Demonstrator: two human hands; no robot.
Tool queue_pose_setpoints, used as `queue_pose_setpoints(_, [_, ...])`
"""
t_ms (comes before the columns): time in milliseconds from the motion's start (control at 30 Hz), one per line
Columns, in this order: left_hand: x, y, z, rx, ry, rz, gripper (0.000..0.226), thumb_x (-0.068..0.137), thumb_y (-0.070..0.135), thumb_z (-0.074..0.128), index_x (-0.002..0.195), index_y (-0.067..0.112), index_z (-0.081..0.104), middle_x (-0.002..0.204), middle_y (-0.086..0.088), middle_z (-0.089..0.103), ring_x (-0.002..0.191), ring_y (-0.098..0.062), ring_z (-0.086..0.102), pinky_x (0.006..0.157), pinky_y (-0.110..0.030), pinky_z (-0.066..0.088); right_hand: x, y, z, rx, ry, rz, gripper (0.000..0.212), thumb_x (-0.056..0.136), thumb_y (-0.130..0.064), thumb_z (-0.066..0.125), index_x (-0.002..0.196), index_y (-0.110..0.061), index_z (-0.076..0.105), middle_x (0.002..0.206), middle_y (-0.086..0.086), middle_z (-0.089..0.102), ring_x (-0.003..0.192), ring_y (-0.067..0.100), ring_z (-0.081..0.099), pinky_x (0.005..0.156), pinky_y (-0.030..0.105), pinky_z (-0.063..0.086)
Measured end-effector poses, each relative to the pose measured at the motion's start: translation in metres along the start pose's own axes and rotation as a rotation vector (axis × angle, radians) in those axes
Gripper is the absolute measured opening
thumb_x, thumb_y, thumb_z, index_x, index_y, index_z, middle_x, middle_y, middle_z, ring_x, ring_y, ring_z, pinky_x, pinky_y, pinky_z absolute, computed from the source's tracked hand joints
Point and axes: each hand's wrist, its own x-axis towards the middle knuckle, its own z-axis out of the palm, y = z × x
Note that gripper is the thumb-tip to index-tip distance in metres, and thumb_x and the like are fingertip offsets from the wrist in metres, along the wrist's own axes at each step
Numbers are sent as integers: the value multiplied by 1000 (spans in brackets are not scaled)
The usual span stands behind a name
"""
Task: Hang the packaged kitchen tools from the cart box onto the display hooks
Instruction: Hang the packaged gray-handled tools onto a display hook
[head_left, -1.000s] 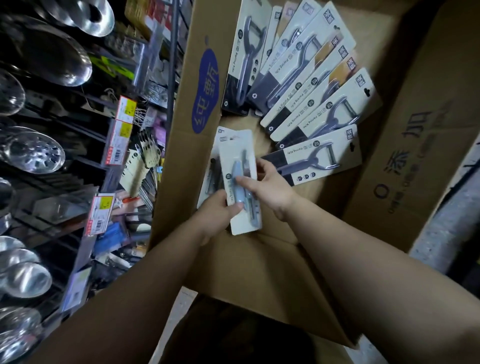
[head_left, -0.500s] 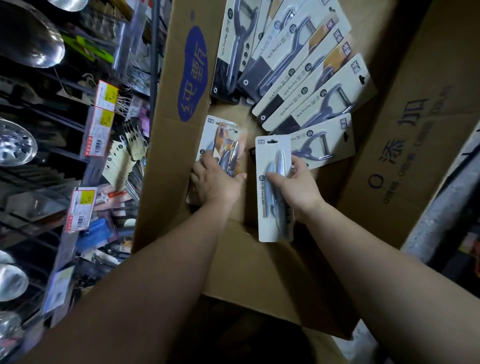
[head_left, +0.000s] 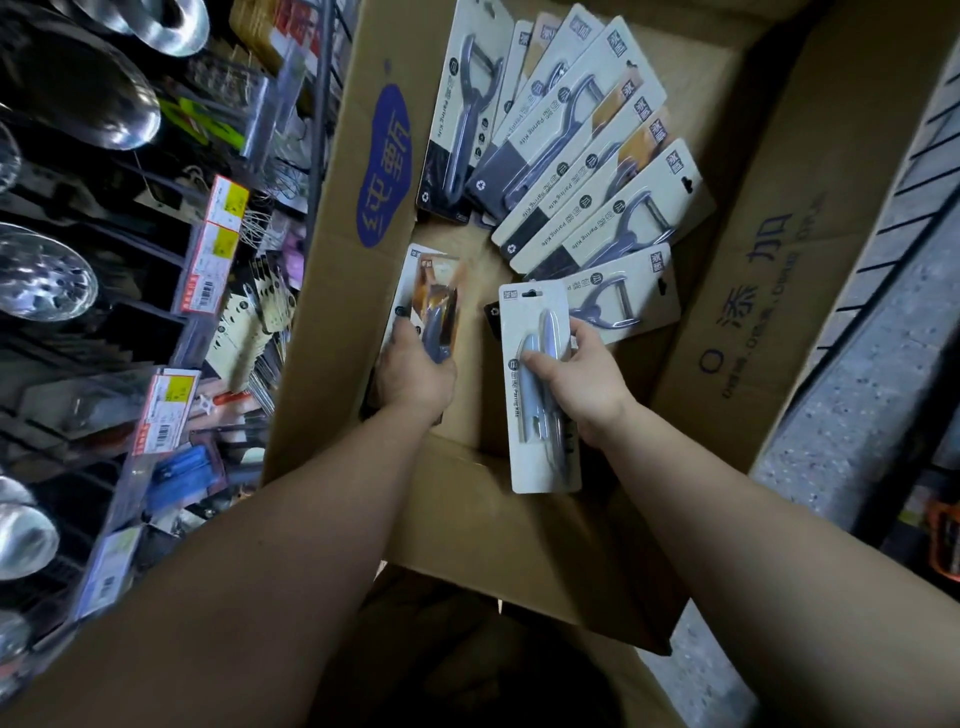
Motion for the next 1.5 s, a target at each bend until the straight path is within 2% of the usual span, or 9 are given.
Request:
queue_pose_setpoints(200, [-28,24,-26,-366,-113,-32,40,84,14,75,113,13,48,110,-13,63,98,-34,64,84,-43,55,-23,-22,-16,-15,11,-79,43,88,-11,71,124,-22,50,116,6,68,102,23,68,95,40,55])
queue_pose_setpoints(367, [-69,45,-53,-486,-339,30,42,82,10,77,117,18,54,100,-3,70,92,-25,70,86,-45,58,-56,-54,-39,14,-38,-179,38,91,-7,68,118,-24,47,108,1,68,91,16,69,73,26,57])
queue_pose_setpoints(567, [-126,57,-79,-605,-312,121,45,79,10,80,116,14,55,100,-6,71,89,-22,70,81,-39,57,-101,-88,-57,2,-138,-281,35,91,-5,68,117,-21,50,107,9,72,92,26,72,83,45,60])
queue_pose_setpoints(733, [-165,48,-101,-747,-191,156,35,81,7,78,103,23,55,97,-2,70,86,-19,69,76,-35,57,-132,-112,-52,-126,-214,-383,43,89,-14,71,127,-21,51,111,8,72,90,25,74,79,43,62])
queue_pose_setpoints(933, [-202,8,-131,-908,-11,147,39,83,17,82,115,17,60,100,-3,75,83,-15,74,70,-29,58,-174,-132,-9,-276,-345,-525,36,90,-13,69,119,-24,51,107,3,70,86,21,73,68,34,62])
queue_pose_setpoints(1100, [-226,-39,-159,-990,170,88,43,79,28,84,113,21,59,104,-3,73,92,-21,72,85,-39,58,-214,-130,46,-379,-419,-724,63,88,-20,72,140,-33,39,117,-13,65,104,13,68,93,44,56])
queue_pose_setpoints(1167, [-233,-60,-170,-1033,213,84,42,79,28,84,113,19,62,102,-4,75,88,-19,74,82,-38,60,-231,-130,68,-443,-441,-824,76,89,-18,71,150,-35,29,120,-17,61,109,8,64,98,36,52])
queue_pose_setpoints(1333, [-271,-137,-204,-1139,374,32,45,76,30,86,111,15,62,93,-4,73,78,-17,70,64,-27,55,-290,-115,137,-660,-559,-1047,73,92,-30,67,153,-35,27,146,-15,48,126,10,53,99,29,46])
queue_pose_setpoints(1500, [-320,-231,-233,-1145,482,34,69,55,50,86,112,20,63,100,-4,76,88,-21,74,86,-44,60,-355,-77,206,-671,-678,-1061,72,77,-52,71,140,-51,36,142,-14,54,126,12,55,102,42,50])
